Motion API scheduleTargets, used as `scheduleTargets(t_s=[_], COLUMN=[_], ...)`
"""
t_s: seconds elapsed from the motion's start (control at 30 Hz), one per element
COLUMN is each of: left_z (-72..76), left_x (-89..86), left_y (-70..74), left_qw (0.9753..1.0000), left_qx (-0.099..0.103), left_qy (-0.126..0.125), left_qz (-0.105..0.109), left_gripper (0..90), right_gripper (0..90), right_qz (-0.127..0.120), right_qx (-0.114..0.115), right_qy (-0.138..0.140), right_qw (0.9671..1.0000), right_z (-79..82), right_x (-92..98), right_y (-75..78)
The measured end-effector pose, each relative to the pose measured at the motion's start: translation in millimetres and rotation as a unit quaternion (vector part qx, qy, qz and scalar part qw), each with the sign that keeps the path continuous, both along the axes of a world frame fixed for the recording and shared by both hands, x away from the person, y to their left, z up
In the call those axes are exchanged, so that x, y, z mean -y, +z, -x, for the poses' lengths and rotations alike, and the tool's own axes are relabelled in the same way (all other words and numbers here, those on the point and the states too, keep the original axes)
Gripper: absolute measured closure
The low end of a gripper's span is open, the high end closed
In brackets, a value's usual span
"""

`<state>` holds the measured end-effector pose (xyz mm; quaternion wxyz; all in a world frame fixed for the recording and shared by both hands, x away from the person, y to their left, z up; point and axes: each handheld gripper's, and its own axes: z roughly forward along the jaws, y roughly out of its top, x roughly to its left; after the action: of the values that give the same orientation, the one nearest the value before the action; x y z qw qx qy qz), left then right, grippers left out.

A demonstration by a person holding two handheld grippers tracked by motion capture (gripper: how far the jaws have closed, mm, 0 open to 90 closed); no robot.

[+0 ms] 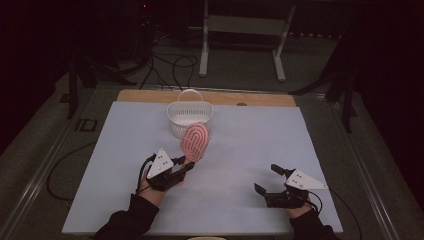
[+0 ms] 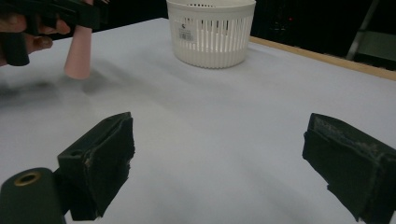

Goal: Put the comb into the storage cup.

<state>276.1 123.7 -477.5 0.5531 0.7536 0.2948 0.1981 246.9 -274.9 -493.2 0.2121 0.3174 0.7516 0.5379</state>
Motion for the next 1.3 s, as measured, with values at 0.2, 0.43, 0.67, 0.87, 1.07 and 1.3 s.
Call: scheduleTargets(t_s=[0.2,0.43,0.67,0.87,1.07,1.3], left_z=[9.0,12.5,9.8,9.5,9.3,9.4], left_x=[-8.2,-16.3,-17.3,-17.1,-19.4,-21.9], left_y=[-8.8,-15.4,-21.7,-22.0,-21.5,-20.5], left_qw=[0.9996,0.9979,0.9978,0.9980,0.9978,0.9976], left_qx=[0.013,0.038,0.030,0.030,0.034,0.033], left_qy=[0.007,0.020,0.020,0.020,0.022,0.023], left_qz=[0.023,0.048,0.055,0.052,0.054,0.056], left_gripper=[71.5,71.4,71.4,71.4,71.4,71.4], right_gripper=[8.6,8.6,8.6,8.6,8.6,8.6], right_qz=[0.000,0.001,0.002,0.004,-0.003,-0.018], right_qx=[-0.002,-0.004,-0.001,0.004,-0.002,-0.018], right_qy=[0.001,0.004,0.004,0.005,0.016,0.017], right_qw=[1.0000,1.0000,1.0000,1.0000,0.9999,0.9995], right_z=[-0.4,-0.2,0.9,1.5,3.5,4.4], right_x=[-1.4,-2.1,-1.9,-1.9,-5.9,-15.7], right_y=[-0.6,-1.0,1.0,5.0,19.2,41.2])
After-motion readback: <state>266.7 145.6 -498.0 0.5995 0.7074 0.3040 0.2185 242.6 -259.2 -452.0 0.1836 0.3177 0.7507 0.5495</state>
